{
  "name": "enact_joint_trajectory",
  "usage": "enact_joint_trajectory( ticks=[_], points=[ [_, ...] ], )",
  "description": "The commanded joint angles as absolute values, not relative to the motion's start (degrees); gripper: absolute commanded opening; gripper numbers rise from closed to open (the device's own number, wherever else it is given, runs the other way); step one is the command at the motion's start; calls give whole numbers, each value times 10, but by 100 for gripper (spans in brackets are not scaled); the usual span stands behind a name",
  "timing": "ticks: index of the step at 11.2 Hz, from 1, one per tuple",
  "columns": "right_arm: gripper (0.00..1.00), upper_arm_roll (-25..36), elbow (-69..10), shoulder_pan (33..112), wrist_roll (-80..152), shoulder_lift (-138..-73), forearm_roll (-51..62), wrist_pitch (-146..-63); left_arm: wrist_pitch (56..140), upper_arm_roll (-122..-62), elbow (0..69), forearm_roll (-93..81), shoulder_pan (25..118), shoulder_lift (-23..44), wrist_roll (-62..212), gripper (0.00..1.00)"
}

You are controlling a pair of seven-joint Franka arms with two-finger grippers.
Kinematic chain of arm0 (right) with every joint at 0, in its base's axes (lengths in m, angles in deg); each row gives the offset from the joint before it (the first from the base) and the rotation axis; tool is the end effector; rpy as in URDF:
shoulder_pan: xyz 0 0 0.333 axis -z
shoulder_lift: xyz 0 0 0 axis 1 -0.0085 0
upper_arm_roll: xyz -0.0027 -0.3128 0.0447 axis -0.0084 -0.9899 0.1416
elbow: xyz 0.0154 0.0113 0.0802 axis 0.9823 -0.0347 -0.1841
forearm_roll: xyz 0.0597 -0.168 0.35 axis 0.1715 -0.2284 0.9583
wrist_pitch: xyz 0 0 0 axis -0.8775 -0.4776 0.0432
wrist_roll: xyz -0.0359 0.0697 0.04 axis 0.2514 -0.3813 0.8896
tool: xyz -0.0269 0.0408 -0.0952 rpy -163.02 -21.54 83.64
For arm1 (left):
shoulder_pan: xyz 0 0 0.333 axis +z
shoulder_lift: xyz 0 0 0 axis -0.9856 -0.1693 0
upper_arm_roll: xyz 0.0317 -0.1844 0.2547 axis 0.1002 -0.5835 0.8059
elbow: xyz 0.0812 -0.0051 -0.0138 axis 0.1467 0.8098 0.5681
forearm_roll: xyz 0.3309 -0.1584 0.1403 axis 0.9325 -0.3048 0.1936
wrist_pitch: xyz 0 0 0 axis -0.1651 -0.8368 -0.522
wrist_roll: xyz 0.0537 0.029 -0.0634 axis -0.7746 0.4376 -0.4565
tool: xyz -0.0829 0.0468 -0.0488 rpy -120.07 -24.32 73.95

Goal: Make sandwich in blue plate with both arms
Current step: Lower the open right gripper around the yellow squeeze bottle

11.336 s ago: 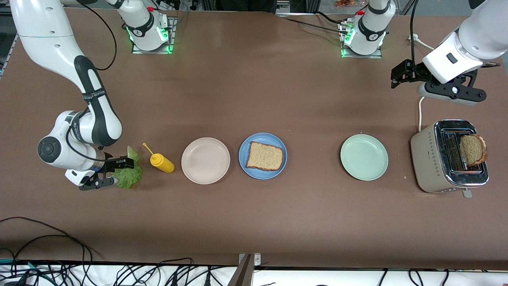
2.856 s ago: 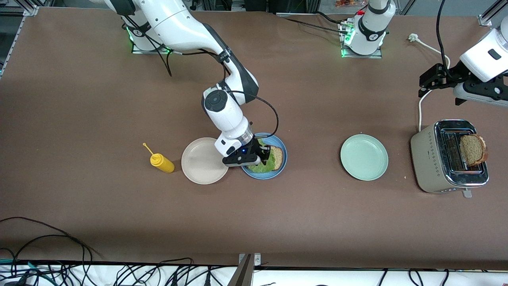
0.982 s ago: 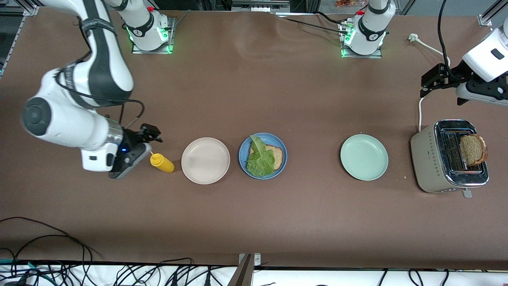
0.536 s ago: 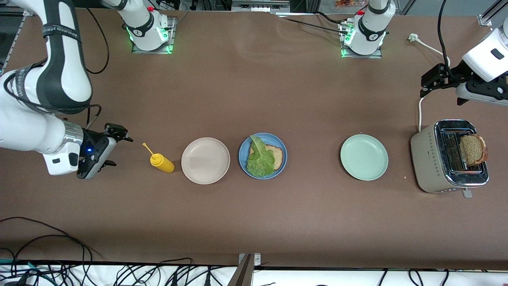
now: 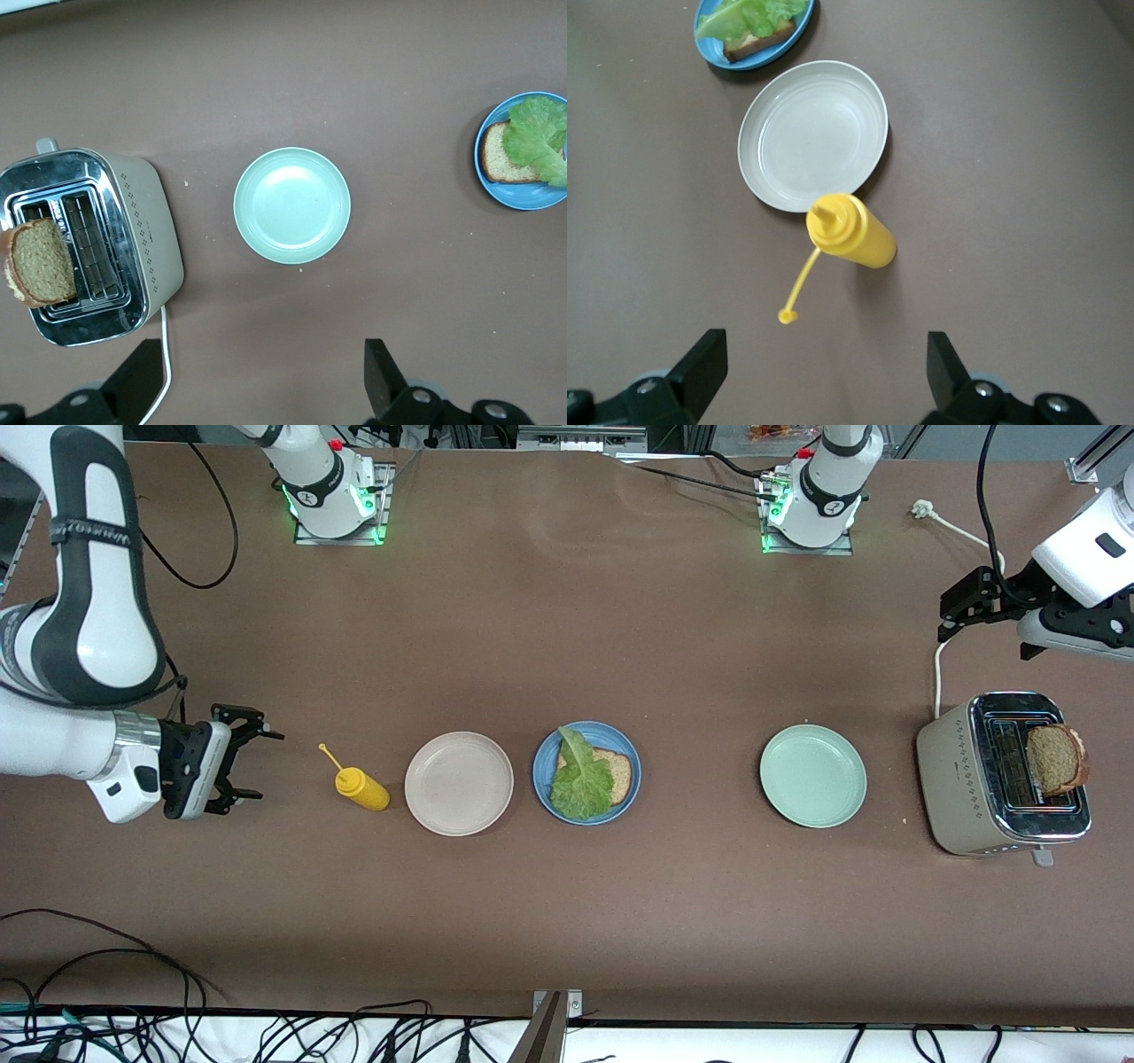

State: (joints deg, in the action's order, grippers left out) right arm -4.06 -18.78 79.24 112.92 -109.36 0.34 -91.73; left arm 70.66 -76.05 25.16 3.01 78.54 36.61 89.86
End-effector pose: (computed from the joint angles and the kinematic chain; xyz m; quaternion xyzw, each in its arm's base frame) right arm 0.6704 0.0169 0.3779 -0.8074 -0.5458 -0.0664 0.2140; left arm 0.5514 -0.0402 0.6284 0.9942 -0.1074 0.0030 0.0018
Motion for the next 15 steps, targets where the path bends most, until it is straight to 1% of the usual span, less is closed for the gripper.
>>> enact_joint_trajectory(
  ticks=[1, 4, 8, 15],
  points=[
    [100, -32, -187, 847, 1269, -1140, 72, -909, 696, -763, 239, 46, 785, 364, 895, 100],
    [100, -32, -184, 870, 1355, -1185, 131, -909, 697, -763, 239, 46, 785, 364, 896, 100],
    [100, -32, -183, 872, 1462, -1240, 216, -918, 696, -763, 239, 46, 784, 364, 895, 100],
    [100, -31, -186, 865, 1649, -1310, 346, -929, 696, -762, 239, 46, 785, 364, 896, 100]
  ],
)
